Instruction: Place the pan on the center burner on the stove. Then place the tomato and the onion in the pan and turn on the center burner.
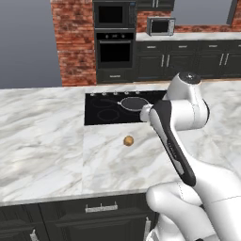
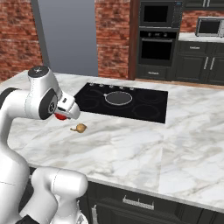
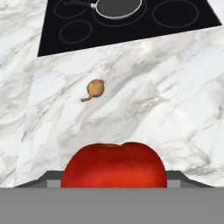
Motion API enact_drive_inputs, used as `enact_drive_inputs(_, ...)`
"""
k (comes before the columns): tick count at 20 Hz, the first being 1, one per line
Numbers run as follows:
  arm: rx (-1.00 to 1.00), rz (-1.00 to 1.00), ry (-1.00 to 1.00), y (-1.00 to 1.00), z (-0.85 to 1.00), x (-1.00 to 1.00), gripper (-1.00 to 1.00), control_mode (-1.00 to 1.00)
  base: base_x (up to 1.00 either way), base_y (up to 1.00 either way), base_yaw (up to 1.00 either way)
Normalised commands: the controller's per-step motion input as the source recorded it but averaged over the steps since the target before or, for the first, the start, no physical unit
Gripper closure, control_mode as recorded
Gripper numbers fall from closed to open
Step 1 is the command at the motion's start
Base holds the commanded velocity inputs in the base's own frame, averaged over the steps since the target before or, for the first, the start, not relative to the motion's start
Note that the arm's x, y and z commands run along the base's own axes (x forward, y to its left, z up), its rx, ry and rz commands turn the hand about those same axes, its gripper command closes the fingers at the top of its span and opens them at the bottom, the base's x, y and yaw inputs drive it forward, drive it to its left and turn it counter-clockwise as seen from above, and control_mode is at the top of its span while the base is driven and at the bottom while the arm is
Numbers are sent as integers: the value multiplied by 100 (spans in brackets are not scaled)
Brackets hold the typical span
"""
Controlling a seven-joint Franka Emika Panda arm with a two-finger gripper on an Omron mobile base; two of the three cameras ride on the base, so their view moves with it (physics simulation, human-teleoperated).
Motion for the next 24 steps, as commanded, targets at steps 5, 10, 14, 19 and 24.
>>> enact_drive_inputs(5,0,0,0,0,0,0,100,100,-65,-21,-4)
enact_drive_inputs(10,0,0,0,0,0,0,100,100,-40,-46,-4)
enact_drive_inputs(14,0,0,0,0,0,0,100,100,0,-50,-1)
enact_drive_inputs(19,0,0,0,0,0,0,100,100,0,-52,0)
enact_drive_inputs(24,0,0,0,0,0,0,100,100,0,-58,0)
